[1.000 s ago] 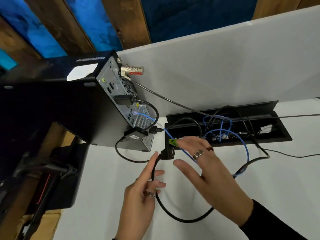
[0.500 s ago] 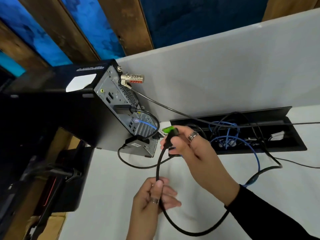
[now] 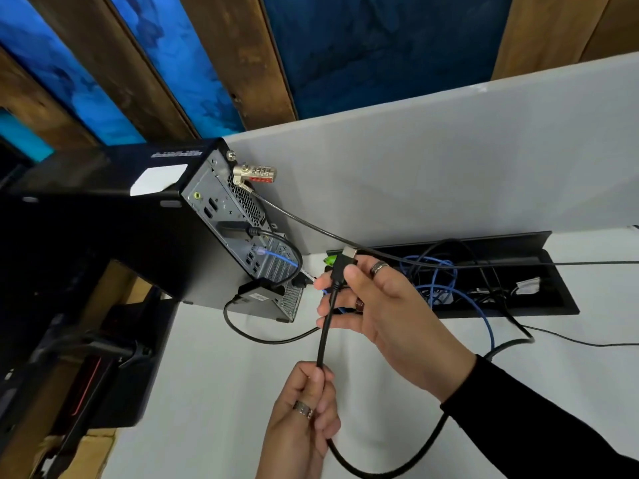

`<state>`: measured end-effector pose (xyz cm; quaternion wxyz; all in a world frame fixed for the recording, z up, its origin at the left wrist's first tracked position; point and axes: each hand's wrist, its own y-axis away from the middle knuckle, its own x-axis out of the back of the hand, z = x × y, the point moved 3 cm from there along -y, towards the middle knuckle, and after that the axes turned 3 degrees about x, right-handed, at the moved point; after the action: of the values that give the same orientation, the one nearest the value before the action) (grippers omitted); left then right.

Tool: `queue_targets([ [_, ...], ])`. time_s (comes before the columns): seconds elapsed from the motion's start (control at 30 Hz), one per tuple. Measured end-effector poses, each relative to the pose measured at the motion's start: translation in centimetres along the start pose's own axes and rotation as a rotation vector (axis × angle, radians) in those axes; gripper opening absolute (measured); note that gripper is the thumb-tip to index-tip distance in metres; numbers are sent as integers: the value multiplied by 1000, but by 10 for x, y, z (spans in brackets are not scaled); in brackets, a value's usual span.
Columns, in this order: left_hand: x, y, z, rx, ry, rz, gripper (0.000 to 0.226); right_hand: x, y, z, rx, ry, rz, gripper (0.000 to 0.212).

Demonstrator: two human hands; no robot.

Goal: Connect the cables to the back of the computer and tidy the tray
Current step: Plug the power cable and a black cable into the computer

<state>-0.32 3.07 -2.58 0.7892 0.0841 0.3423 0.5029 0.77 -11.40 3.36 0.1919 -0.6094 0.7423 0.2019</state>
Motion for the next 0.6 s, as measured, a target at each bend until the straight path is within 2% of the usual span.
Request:
queue_targets([
  [0.07, -1, -1, -4, 1, 11, 15, 55, 0, 3, 1, 4, -23, -41, 21],
  [0.23, 1, -9, -10, 28, -19, 18, 51, 3, 6, -5, -16, -131, -281, 29],
  [0.4, -1, -22, -11, 74, -25, -66, 42, 8, -4, -21, -53, 35, -419, 14],
  [0.5, -5, -34, -4, 18, -88, 13, 30, 8, -17, -31, -63, 154, -470, 13],
  [0.6, -11, -50, 5, -127, -296, 113, 28, 11, -36, -39, -9, 357, -430, 11],
])
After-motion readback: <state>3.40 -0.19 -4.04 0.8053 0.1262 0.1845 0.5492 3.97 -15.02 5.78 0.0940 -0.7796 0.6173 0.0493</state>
